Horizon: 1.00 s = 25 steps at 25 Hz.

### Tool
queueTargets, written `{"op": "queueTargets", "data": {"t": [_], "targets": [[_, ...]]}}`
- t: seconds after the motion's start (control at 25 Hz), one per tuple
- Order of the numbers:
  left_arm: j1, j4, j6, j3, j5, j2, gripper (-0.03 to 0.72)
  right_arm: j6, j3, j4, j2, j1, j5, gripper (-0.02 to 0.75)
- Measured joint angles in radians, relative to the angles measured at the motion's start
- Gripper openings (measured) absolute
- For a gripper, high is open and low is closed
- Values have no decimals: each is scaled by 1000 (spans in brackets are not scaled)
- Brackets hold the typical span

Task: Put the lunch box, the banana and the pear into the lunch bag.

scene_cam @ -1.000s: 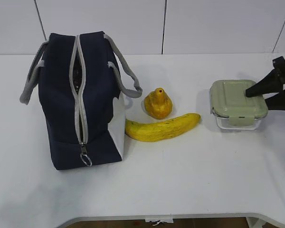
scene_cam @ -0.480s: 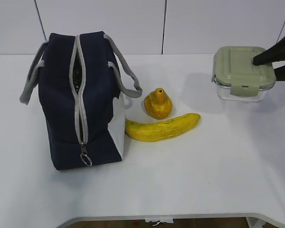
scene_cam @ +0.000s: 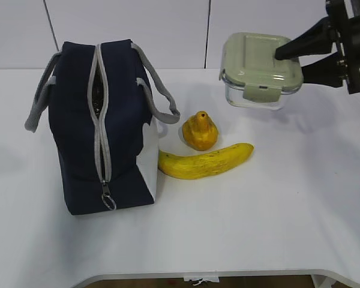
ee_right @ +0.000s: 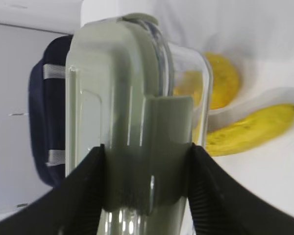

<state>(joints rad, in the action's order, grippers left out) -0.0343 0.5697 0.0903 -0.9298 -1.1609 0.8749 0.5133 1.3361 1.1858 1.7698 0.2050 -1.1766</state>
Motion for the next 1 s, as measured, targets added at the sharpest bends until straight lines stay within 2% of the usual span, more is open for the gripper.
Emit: {"op": "queueTargets", "data": {"t": [0.36,0.72,1.0], "targets": [[0,95,111,-231,24,383,393,0,8,148,0,-168,0,370],[-15,153,135,-386,50,634,443,0,137,166,0,-287,77,370],[-71,155,143,-437,73,762,444,0,168,175,0,-361,183,370]]}}
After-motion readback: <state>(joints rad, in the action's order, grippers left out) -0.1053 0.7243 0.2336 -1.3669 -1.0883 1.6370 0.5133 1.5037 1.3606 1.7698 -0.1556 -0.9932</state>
